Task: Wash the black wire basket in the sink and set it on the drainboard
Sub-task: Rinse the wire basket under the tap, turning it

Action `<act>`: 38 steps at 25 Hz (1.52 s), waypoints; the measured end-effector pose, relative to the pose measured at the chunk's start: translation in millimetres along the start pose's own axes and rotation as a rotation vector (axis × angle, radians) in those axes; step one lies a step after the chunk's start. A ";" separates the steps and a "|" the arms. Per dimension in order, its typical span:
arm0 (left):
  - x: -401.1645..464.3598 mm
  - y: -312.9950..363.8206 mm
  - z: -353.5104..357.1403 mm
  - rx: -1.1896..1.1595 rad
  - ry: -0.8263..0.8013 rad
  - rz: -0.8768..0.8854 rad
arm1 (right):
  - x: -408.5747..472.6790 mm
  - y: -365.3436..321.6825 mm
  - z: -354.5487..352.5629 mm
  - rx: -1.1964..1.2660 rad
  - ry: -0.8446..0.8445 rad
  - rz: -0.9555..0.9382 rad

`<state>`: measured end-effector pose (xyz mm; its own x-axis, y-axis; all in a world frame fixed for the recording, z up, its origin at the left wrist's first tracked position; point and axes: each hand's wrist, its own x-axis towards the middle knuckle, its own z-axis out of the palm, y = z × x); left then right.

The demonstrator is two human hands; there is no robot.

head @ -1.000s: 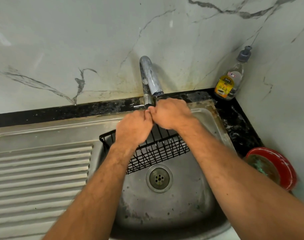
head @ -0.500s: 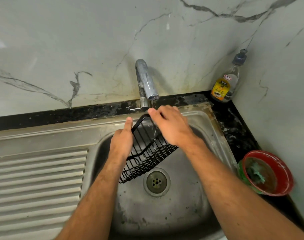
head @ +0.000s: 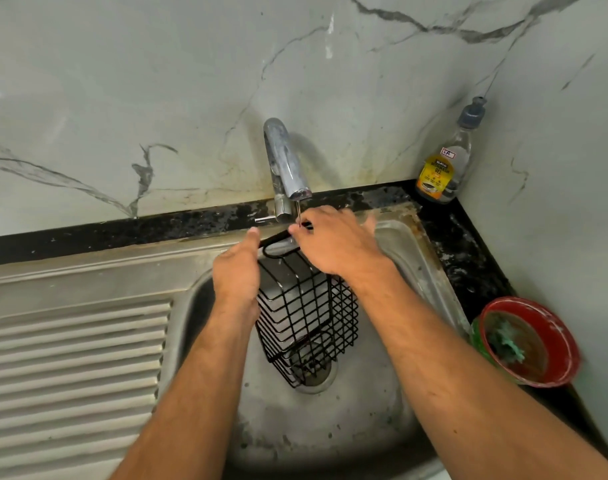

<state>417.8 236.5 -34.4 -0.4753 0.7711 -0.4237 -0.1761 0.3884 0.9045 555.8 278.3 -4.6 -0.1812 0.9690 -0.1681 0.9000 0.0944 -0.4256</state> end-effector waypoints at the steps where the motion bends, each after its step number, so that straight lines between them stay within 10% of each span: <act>1: -0.9 0.7 -3.3 -0.039 0.008 -0.072 | -1.9 7.5 3.6 0.187 0.002 0.007; 5: 7.3 -13.2 -20.7 -0.354 0.064 -0.239 | -16.6 32.4 26.4 0.708 0.084 0.131; 13: 0.9 -28.4 -38.4 -0.533 0.175 -0.328 | -4.9 23.7 21.7 0.090 0.158 -0.224; 21: 3.0 18.5 -36.1 0.371 -0.199 0.086 | 1.6 24.9 2.5 -0.046 0.209 -0.304; 26: -5.9 26.0 -21.5 0.206 -0.072 -0.030 | -17.5 32.7 15.1 0.104 0.296 -0.434; 32: -16.5 24.9 -10.5 0.331 -0.063 0.072 | -29.4 15.3 5.2 0.419 0.000 -0.100; 38: -9.7 17.6 -19.1 0.307 -0.044 0.095 | -60.9 -11.2 -0.6 0.321 -0.110 -0.532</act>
<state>402.9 226.2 -13.5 -0.4384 0.8297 -0.3456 0.1383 0.4423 0.8862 557.1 218.4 10.9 -0.6262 0.7775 0.0574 0.5144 0.4674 -0.7189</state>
